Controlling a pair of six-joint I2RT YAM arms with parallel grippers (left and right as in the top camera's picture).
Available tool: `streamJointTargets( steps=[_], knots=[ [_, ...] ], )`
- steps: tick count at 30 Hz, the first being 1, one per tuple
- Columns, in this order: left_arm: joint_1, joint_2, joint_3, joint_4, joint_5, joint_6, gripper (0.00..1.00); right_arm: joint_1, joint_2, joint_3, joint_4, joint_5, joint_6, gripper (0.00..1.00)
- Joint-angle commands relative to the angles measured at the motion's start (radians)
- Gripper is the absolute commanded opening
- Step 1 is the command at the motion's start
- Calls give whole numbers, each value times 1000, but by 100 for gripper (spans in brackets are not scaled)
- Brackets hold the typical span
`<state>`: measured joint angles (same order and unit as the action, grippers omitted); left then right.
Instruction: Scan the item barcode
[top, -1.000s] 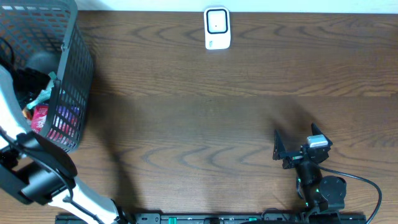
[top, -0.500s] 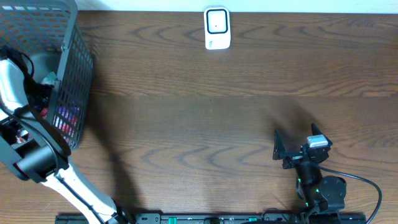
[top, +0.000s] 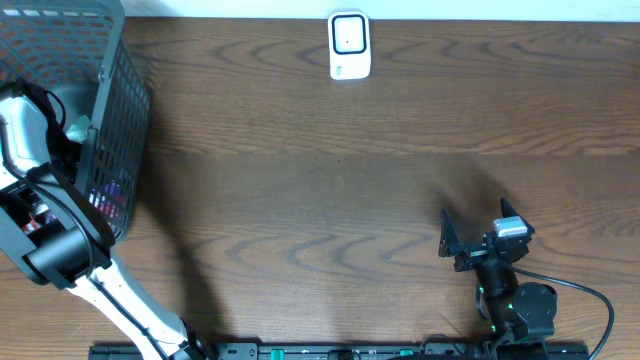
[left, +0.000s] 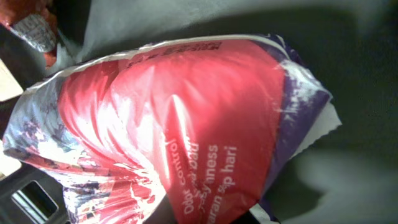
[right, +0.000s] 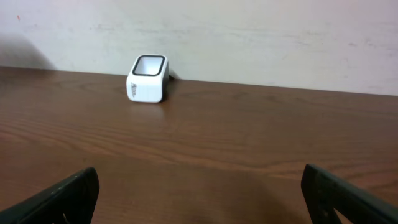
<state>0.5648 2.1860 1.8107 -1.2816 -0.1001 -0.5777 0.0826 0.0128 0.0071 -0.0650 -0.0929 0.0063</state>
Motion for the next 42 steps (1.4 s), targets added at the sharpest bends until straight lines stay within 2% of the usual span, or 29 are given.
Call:
streamJointTargets(
  steps=[1, 9, 17, 22, 23, 27, 29, 31, 35, 37, 42],
  knots=[
    [8, 26, -26, -31, -19, 0, 7, -6, -4, -2, -5, 5, -4, 99],
    [9, -99, 103, -108, -16, 61, 7, -6, -4, -2, -5, 5, -4, 99],
    [9, -433, 161, 56, 12, 60, 7, -6, -4, -2, -5, 5, -4, 99],
    [9, -630, 161, 199, 153, -23, 7, -6, -4, -2, -5, 5, -4, 99],
    [5, -701, 161, 256, 245, -64, 7, -6, -4, -2, -5, 5, -3, 99],
    [-42, -807, 161, 355, 458, -75, 7, -6, -4, -2, -5, 5, -4, 99],
    [-100, -845, 161, 378, 526, -74, 7, -6, -4, -2, -5, 5, -4, 99],
    [-197, -872, 161, 381, 534, -59, 8, -6, -4, -2, -5, 5, -4, 99],
    [-419, -876, 159, 382, 523, 55, 7, -6, -4, -2, -5, 5, -4, 99],
    [-544, -859, 153, 370, 478, 109, 7, -6, -4, -2, -5, 5, -4, 99],
    [-785, -785, 122, 323, 338, 150, 7, -6, -4, -2, -5, 5, -4, 99]
  ],
)
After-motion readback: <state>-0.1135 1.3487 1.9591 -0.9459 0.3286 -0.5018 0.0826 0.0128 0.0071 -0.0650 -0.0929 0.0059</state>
